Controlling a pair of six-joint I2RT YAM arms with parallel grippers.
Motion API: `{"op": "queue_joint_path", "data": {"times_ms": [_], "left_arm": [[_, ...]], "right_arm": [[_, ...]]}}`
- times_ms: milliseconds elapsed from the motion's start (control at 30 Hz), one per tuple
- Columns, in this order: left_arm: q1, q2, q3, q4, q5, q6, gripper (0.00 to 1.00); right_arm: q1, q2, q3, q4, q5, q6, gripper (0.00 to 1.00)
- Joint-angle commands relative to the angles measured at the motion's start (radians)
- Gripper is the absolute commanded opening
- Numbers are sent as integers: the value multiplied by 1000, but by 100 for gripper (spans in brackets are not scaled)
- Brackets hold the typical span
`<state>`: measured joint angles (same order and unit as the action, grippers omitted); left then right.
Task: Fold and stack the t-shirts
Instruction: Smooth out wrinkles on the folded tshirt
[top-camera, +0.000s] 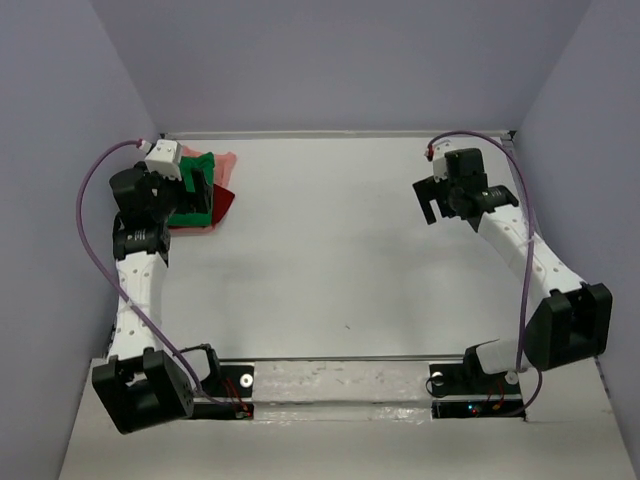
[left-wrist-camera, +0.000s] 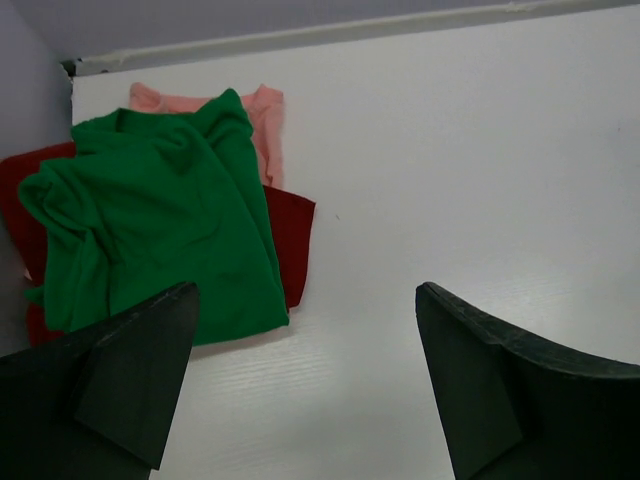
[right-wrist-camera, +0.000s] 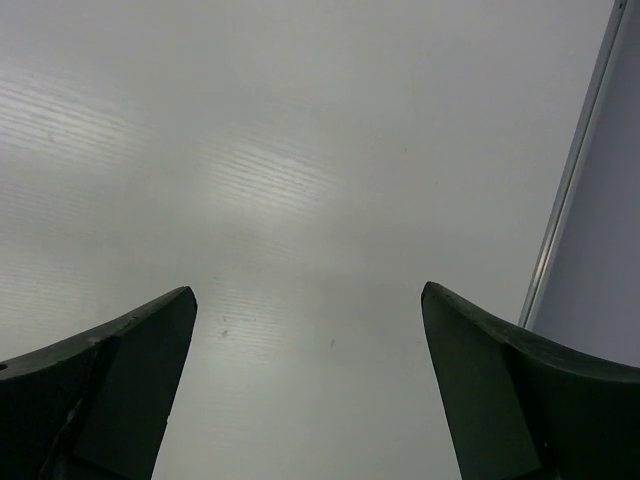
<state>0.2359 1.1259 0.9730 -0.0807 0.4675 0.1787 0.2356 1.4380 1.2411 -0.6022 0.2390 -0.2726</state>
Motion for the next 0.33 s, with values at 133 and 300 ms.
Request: {"op": "queue_joint_path", "data": {"times_ms": [133,300], "left_arm": [[-15,-123,-158,188,-43,7,99],[-17,-178,-227,219,-67,16,99]], "right_arm": [[-5,-203,-179,177,44,44,100],[-28,-261,-272,188,-61,32,100]]}}
